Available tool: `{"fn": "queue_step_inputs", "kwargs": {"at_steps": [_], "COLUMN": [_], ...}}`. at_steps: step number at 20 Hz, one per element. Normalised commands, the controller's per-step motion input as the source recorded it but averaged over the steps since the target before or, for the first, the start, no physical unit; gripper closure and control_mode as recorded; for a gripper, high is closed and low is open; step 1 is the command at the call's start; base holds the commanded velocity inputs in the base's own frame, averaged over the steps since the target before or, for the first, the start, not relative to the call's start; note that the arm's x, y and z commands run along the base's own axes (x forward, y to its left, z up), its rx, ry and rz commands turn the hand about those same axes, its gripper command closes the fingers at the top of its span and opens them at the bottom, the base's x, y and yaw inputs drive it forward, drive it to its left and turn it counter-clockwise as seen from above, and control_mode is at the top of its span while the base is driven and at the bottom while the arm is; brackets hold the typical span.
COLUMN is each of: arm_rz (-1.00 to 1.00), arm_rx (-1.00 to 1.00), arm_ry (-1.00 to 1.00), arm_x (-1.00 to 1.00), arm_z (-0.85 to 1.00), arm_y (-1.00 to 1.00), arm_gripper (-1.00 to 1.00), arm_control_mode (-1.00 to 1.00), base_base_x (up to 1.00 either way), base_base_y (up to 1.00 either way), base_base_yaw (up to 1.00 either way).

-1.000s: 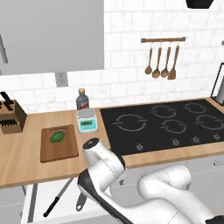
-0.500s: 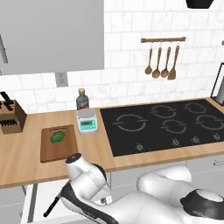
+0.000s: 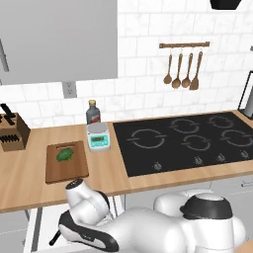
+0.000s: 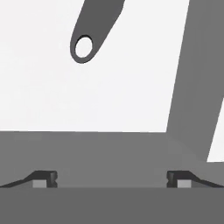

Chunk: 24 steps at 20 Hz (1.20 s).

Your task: Place the appropriate cutting tool for cutting the broccoli skin on the cutting board.

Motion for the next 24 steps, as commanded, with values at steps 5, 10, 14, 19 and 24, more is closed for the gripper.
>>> {"fn": "queue_step_inputs", "kwargs": {"at_steps": [5,10,14,19,24], "arm_rz": [0.00,0.00,0.00,-0.12,-0.17], "arm_rx": [0.00,0.01,0.01,0.04,0.03], "arm_ry": [0.13,0.12,0.16,0.00,-0.02], "arm_x": [-0.49,-0.73,-0.70,0.05,0.20], "arm_z": [-0.03,-0.01,-0.07,0.00,0.07], "arm_y": [0.00,-0.11,-0.09,0.56,0.66], "arm_gripper": [-1.00,-1.00,-1.00,-1.00,-1.00], "arm_control_mode": [-1.00,-1.00,-1.00,-1.00,-1.00], "base_base_x": [0.00,0.00,0.00,0.00,0.00], "base_base_y": [0.00,0.00,0.00,0.00,0.00], "base_base_yaw": [0.00,0.00,0.00,0.00,0.00]}}
